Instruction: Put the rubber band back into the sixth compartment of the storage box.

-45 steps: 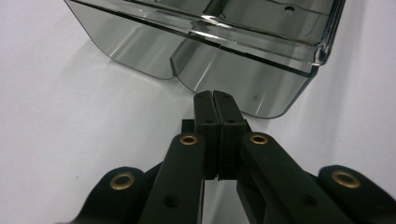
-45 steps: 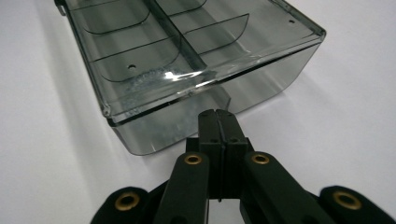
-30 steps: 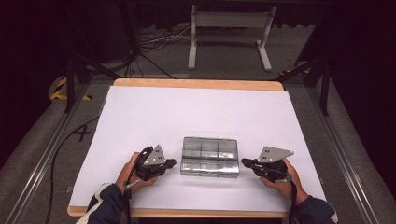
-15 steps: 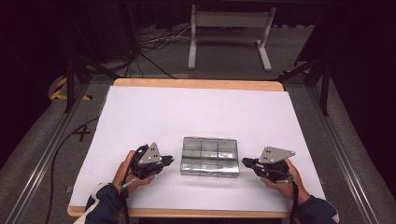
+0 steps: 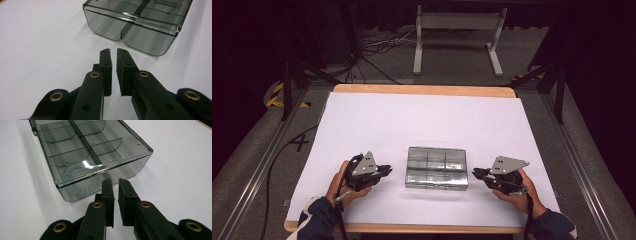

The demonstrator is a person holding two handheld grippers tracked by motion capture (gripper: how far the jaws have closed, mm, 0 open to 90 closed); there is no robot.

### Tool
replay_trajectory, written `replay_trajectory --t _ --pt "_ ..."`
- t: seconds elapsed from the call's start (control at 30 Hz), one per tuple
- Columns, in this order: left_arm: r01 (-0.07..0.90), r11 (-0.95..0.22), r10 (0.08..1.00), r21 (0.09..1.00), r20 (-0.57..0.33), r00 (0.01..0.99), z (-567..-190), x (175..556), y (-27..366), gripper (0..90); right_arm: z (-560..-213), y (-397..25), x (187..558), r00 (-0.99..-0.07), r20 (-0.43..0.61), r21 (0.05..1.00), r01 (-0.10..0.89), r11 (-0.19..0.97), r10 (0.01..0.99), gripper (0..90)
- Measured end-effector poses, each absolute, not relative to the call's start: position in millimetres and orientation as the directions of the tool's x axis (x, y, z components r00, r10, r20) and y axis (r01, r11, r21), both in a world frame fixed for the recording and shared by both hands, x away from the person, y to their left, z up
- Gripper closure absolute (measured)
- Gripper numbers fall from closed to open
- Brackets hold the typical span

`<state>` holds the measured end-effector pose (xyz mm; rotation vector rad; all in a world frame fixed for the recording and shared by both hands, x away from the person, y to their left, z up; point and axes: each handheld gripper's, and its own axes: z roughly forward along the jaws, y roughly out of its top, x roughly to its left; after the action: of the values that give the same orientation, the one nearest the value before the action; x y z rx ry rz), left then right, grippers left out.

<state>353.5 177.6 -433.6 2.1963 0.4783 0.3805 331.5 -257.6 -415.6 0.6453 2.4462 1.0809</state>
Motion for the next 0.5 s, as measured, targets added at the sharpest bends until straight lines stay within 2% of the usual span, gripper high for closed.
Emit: replay_trajectory --t 0.5 --pt "0.224 -0.578 0.482 0.785 0.107 0.870 -434.5 350.2 188.5 82.0 -414.7 -268.4 330.4 -0.809 -0.168 0.757 0.260 0.599 0.563 80.6"
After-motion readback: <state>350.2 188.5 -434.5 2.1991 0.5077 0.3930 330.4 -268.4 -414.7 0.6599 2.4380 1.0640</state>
